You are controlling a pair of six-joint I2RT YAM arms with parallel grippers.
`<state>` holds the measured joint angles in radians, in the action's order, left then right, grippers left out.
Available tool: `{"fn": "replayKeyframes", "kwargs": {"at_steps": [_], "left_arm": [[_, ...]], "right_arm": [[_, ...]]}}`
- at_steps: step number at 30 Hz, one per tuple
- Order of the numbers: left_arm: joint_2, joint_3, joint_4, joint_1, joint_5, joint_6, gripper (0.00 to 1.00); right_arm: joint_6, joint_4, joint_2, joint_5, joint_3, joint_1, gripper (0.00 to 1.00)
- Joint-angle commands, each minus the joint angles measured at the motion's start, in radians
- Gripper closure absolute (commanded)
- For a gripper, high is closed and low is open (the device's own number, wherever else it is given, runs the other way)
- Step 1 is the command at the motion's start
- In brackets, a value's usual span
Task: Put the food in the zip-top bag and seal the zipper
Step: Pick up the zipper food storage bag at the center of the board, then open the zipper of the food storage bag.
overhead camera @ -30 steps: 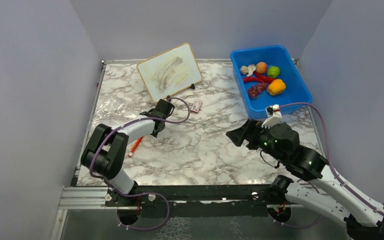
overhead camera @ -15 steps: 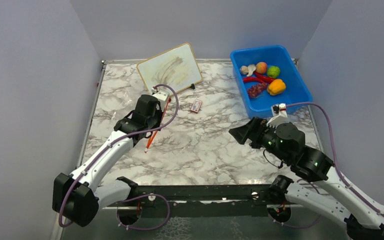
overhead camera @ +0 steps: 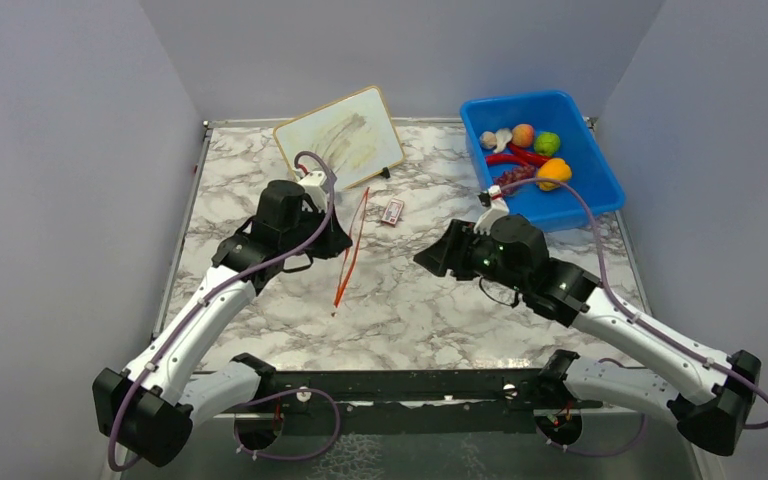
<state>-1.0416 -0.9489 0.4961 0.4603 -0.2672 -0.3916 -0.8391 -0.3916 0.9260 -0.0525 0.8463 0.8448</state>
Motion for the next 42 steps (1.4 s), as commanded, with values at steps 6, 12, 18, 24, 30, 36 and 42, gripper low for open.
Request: {"fn": "replayKeyframes", "kwargs": {"at_steps": [6, 12, 18, 24, 30, 36, 42], "left_arm": [[0.025, -0.042, -0.066, 0.003, -0.176, -0.173, 1.00], [0.016, -0.053, -0.095, 0.003, -0.214, -0.238, 1.00], [0.023, -0.036, -0.144, 0.003, -0.231, -0.288, 1.00], [0.025, -0.007, -0.157, 0.004, -0.208, -0.294, 1.00], [0.009, -0.025, -0.159, 0.003, -0.233, -0.297, 1.00], [0.015, -0.020, -0.155, 0.003, -0.234, -0.266, 1.00], [0.037, -0.046, -0.070, 0.003, -0.134, -0.167, 1.00]], "right_arm": [[-0.018, 0.299, 0.172, 0.197, 0.044, 0.007, 0.51], [-0.044, 0.372, 0.246, 0.214, 0.060, 0.007, 0.54], [-0.055, 0.417, 0.332, 0.248, 0.092, 0.007, 0.54], [-0.041, 0.445, 0.431, 0.233, 0.111, 0.008, 0.55], [-0.035, 0.417, 0.499, 0.237, 0.141, 0.008, 0.61], [0.000, 0.372, 0.467, 0.154, 0.131, 0.007, 0.80], [0.065, 0.320, 0.359, 0.022, 0.099, 0.007, 0.99]]}}
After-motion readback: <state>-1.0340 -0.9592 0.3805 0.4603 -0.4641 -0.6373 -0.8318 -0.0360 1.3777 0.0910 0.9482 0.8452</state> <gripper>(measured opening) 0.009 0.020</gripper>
